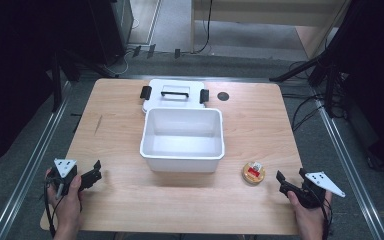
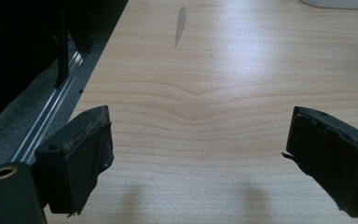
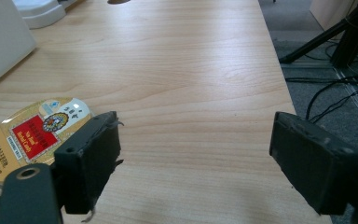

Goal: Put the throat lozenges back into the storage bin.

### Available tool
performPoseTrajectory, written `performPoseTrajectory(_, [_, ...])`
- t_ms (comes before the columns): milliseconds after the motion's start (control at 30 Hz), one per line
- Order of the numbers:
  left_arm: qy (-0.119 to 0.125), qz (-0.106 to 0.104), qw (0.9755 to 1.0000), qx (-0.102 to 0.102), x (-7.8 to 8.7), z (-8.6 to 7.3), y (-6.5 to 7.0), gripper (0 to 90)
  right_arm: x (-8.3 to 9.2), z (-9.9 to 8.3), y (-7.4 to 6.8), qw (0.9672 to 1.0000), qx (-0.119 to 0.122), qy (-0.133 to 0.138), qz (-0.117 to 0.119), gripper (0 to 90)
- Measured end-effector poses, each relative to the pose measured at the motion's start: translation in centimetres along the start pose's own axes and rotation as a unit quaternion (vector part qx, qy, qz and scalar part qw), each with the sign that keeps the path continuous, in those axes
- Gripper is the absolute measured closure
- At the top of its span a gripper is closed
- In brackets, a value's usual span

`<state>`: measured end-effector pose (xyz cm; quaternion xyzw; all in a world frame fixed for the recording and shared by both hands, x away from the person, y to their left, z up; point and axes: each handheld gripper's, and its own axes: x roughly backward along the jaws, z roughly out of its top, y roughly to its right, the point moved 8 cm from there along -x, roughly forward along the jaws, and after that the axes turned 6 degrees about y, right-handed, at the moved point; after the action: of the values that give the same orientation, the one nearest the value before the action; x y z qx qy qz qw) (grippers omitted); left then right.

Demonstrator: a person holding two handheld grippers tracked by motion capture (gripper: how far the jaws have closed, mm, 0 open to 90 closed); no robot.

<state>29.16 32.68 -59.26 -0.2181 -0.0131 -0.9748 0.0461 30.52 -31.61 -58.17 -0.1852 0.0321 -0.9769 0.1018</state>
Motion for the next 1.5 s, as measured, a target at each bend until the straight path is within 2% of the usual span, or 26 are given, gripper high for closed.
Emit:
performPoseTrajectory(133, [0.001,0.001,1.0000,0.000,0.0,0.0,0.0,7.5,-0.1,-0.1,-0.2,0.9999,0.009,-0.008,0.005,14.9])
performPoseTrajectory(167, [0.003,-0.010,0.9998,0.015,0.0,0.0,0.1,7.4,-0.2,-0.2,-0.3,0.9998,0.012,-0.015,0.002,15.3])
performPoseTrajectory(333, [0.001,-0.024,0.9997,0.007,0.0,0.0,0.5,4.4,-0.5,-0.4,-0.5,0.9991,0.020,-0.037,-0.004,15.0])
performPoseTrajectory(567, [0.006,-0.021,0.9997,0.007,0.1,0.1,0.5,2.6,-0.7,-0.3,-1.4,0.9984,0.030,-0.049,0.002,13.9])
performPoseTrajectory(700, [0.002,-0.028,0.9996,0.011,0.2,0.0,0.4,0.0,-0.7,-0.3,-1.7,0.9961,0.042,-0.077,-0.003,13.9])
performPoseTrajectory(800, [0.003,-0.030,0.9994,0.014,0.2,0.0,0.5,0.0,-0.7,-0.2,-1.9,0.9950,0.048,-0.088,-0.007,13.9])
performPoseTrajectory(933, [0.003,-0.035,0.9994,0.005,0.1,0.0,0.7,0.0,-0.7,0.3,-2.5,0.9925,0.063,-0.105,0.004,13.7])
performPoseTrajectory(967, [-0.001,-0.035,0.9994,0.002,0.1,0.0,0.8,0.0,-0.7,0.5,-2.9,0.9905,0.076,-0.115,0.012,13.6])
performPoseTrajectory(1000, [-0.001,-0.035,0.9994,0.002,0.1,0.0,0.8,0.0,-0.7,0.5,-2.9,0.9905,0.076,-0.115,0.012,13.6])
performPoseTrajectory(1033, [-0.001,-0.038,0.9993,0.003,0.1,0.0,0.8,0.0,-0.7,0.6,-3.2,0.9880,0.086,-0.128,0.013,13.6])
performPoseTrajectory(1067, [-0.001,-0.038,0.9993,0.003,0.1,0.0,0.8,0.0,-0.7,0.6,-3.2,0.9880,0.086,-0.128,0.013,13.6])
performPoseTrajectory(1133, [0.000,-0.041,0.9991,0.007,0.1,0.0,0.8,0.0,-0.8,0.6,-3.4,0.9839,0.096,-0.151,0.008,13.6])
performPoseTrajectory(1167, [0.001,-0.042,0.9991,0.009,0.1,0.0,0.8,0.0,-0.9,0.7,-3.7,0.9802,0.102,-0.169,0.015,13.6])
performPoseTrajectory(1200, [0.001,-0.042,0.9991,0.008,0.1,0.0,0.8,0.0,-0.9,0.7,-3.7,0.9802,0.102,-0.169,0.015,13.6])
performPoseTrajectory(1233, [0.002,-0.042,0.9991,0.007,0.1,0.0,0.8,0.0,-1.0,0.7,-4.0,0.9761,0.110,-0.186,0.019,13.5])
performPoseTrajectory(1267, [0.002,-0.042,0.9991,0.006,0.1,0.0,0.8,0.0,-1.0,0.7,-4.0,0.9761,0.110,-0.186,0.019,13.5])
performPoseTrajectory(1300, [0.002,-0.042,0.9991,0.005,0.1,0.0,0.9,0.0,-1.0,0.8,-4.3,0.9726,0.118,-0.198,0.026,13.4])
performPoseTrajectory(1333, [0.002,-0.043,0.9991,0.003,0.1,0.0,0.9,0.0,-1.0,0.8,-4.5,0.9706,0.122,-0.205,0.030,13.4])
performPoseTrajectory(1433, [0.001,-0.045,0.9990,0.005,0.1,0.0,0.9,0.0,-1.0,1.1,-4.8,0.9654,0.135,-0.220,0.037,13.4])
performPoseTrajectory(1500, [0.000,-0.045,0.9990,0.007,0.1,0.0,0.9,0.0,-1.0,1.3,-4.8,0.9632,0.144,-0.225,0.031,13.4])
